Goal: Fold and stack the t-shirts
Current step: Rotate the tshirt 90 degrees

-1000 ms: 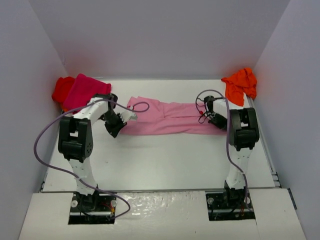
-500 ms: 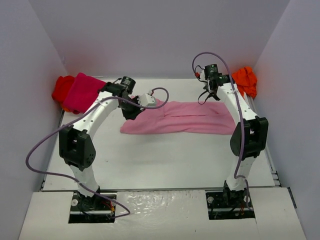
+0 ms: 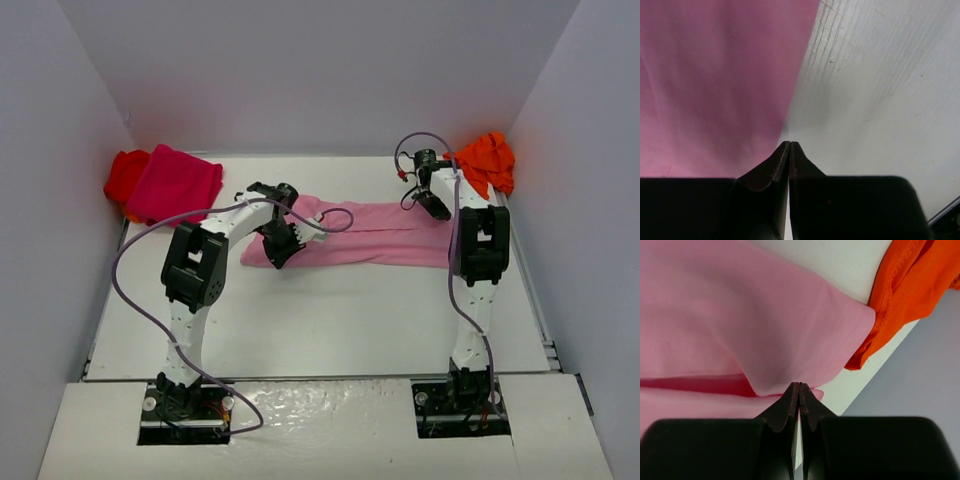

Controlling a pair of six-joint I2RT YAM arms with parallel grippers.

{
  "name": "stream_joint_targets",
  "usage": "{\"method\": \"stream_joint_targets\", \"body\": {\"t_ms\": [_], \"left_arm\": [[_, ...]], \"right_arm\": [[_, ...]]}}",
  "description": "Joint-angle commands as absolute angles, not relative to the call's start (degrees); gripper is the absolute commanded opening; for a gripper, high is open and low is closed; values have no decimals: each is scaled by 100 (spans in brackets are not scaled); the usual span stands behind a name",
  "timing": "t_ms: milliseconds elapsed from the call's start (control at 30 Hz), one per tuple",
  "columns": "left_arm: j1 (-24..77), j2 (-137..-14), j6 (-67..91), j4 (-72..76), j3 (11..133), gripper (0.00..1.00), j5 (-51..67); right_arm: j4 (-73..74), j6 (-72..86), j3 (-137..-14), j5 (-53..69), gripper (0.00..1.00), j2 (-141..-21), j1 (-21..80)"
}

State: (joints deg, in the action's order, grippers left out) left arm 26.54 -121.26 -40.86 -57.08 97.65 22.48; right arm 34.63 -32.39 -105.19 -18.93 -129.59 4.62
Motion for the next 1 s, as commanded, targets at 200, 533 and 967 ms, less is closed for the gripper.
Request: {"method": "stream_joint_targets", "body": {"t_ms": [200,533,967], "left_arm": [[1942,-12964,-3182,-5775,10897,0,2136],[1733,-14282,-2375,-6713,12881,0,1782],[1089,-15357,-1461,-6872,14983,0,921]], "right_arm": [[4333,-3771,-9441,-1364,0,-12754,782],[4378,-3798,-7444,-1620,0,-11764,2199],[5085,-3576,-7203,-147,0,-11580,5124]]}}
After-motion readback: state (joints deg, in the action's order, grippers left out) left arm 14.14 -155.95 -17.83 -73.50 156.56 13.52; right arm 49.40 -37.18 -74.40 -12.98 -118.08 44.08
